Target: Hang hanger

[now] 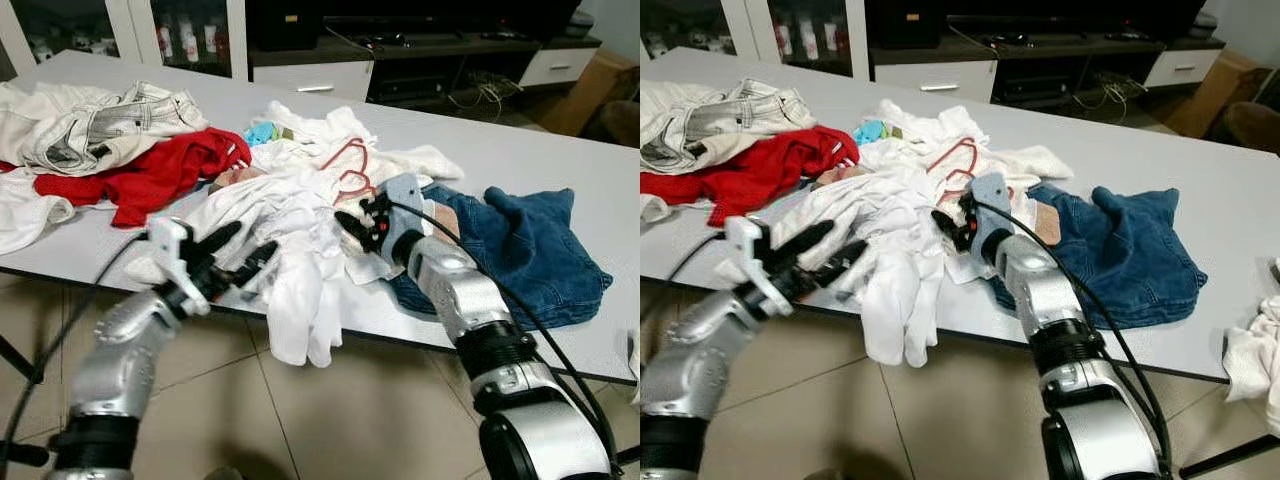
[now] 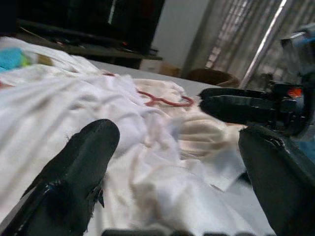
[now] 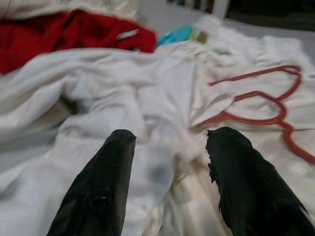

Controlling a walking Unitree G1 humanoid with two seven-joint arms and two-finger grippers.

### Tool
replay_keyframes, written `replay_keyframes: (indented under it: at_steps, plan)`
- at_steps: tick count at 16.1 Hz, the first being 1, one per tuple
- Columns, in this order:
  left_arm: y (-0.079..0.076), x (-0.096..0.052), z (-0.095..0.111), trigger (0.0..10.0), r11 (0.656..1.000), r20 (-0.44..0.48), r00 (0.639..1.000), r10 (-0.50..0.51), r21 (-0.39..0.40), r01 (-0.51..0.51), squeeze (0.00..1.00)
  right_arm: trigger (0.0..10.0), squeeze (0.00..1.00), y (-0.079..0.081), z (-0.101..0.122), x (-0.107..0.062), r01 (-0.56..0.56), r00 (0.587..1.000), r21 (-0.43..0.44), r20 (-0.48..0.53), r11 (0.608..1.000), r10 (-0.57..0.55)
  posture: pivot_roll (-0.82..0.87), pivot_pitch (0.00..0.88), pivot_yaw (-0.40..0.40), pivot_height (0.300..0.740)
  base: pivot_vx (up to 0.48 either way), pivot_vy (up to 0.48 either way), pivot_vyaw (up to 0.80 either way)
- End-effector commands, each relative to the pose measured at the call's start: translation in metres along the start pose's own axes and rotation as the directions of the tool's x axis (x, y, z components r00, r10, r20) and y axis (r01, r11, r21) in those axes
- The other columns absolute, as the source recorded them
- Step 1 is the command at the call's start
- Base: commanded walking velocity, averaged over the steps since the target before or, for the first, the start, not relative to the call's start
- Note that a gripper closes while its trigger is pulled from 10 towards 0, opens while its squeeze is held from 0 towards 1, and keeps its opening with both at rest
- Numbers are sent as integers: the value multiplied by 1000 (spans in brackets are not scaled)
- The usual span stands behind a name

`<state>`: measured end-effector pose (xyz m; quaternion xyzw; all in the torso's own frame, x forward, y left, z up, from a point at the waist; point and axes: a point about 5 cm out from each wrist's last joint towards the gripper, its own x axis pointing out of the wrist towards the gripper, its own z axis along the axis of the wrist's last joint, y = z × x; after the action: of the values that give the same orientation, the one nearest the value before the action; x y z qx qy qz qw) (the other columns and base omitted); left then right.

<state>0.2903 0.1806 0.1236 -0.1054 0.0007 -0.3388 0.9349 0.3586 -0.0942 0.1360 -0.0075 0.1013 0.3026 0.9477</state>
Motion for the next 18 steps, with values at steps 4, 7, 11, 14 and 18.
replay_keyframes:
  at_steps: [4, 7, 11, 14, 18]
  plan:
    - [-35, 21, -24, 10000, 999, 7, 1000, -3, -42, 4, 0, 10000, 0, 8, -3, -16, -156, 984, -110, -102, 982, 145, 37, 0, -80, 740, 0, 0, 0]
    - [-37, 25, -24, 10000, 988, 84, 986, 144, -76, -138, 0, 10000, 0, 16, -13, -15, -118, 989, -61, -92, 991, 112, 41, 0, -84, 740, 0, 0, 0]
    - [-25, 20, -19, 10000, 958, 135, 949, 286, -46, -283, 0, 10000, 0, 11, -15, -11, 56, 998, -9, 21, 998, -55, 51, 0, -85, 740, 0, 0, 0]
    - [-6, 10, -5, 10000, 892, 187, 872, 452, -90, -443, 0, 10000, 0, -1, -31, -22, 272, 955, 84, 101, 959, -280, 56, 0, -79, 740, 0, 0, 0]
    - [-12, 9, -6, 10000, 878, 165, 864, 476, -40, -477, 0, 10000, 0, 11, -37, -31, 276, 938, 126, 181, 953, -296, 42, 0, -53, 740, 0, 0, 0]
